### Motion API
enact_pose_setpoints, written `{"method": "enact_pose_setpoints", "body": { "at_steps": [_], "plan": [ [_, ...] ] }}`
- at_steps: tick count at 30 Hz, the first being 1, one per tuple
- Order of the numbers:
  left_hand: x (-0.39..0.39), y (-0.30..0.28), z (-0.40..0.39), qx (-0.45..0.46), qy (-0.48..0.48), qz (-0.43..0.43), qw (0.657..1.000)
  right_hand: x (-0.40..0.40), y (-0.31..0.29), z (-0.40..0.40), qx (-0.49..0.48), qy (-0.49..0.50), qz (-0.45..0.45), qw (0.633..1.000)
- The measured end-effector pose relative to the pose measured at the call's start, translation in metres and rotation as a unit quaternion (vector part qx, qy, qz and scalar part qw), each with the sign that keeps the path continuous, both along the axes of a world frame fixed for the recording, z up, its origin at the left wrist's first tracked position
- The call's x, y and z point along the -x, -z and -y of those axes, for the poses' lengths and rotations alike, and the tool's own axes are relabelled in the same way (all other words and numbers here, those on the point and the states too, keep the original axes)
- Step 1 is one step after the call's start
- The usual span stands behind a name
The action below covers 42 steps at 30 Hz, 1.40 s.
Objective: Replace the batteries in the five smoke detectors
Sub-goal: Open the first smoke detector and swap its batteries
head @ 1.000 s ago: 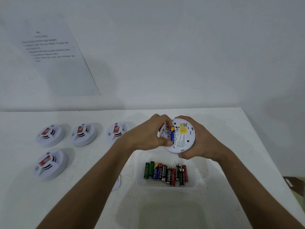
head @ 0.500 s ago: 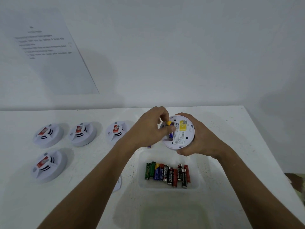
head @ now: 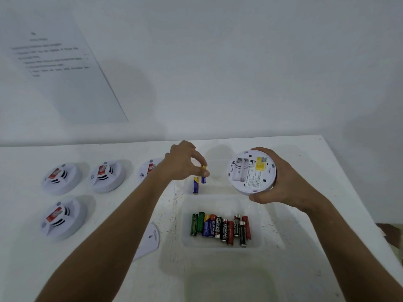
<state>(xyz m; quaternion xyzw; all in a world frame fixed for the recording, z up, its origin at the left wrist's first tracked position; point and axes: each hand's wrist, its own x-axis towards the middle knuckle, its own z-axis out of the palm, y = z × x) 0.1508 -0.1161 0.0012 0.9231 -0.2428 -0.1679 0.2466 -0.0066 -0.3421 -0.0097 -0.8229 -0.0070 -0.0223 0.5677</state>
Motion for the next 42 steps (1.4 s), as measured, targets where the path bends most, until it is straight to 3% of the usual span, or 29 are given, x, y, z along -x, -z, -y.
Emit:
{"method": "enact_pose_setpoints", "body": {
  "at_steps": [5,12,19,24,30,42],
  "plan": [
    [-0.001,0.007,0.002,-0.123,0.047,-0.017,0.991,0.001,-0.001,0.001,0.000,-0.005,0.002,1.000],
    [-0.001,0.013,0.003,-0.190,0.050,0.020,0.980,0.002,-0.001,0.001,-0.002,-0.010,0.004,1.000],
    [0.019,-0.007,-0.002,-0.135,0.026,0.037,0.990,0.014,-0.004,0.002,-0.005,-0.010,0.007,1.000],
    [0.092,-0.019,0.000,0.025,0.015,0.128,0.991,0.044,-0.003,0.008,-0.001,0.011,0.011,1.000],
    [0.131,0.008,0.022,-0.032,0.096,-0.061,0.993,0.082,0.000,0.010,-0.003,0.013,0.004,1.000],
    [0.139,0.016,0.027,-0.007,0.083,-0.086,0.993,0.124,0.008,0.005,-0.017,0.027,0.006,0.999]
  ]
}}
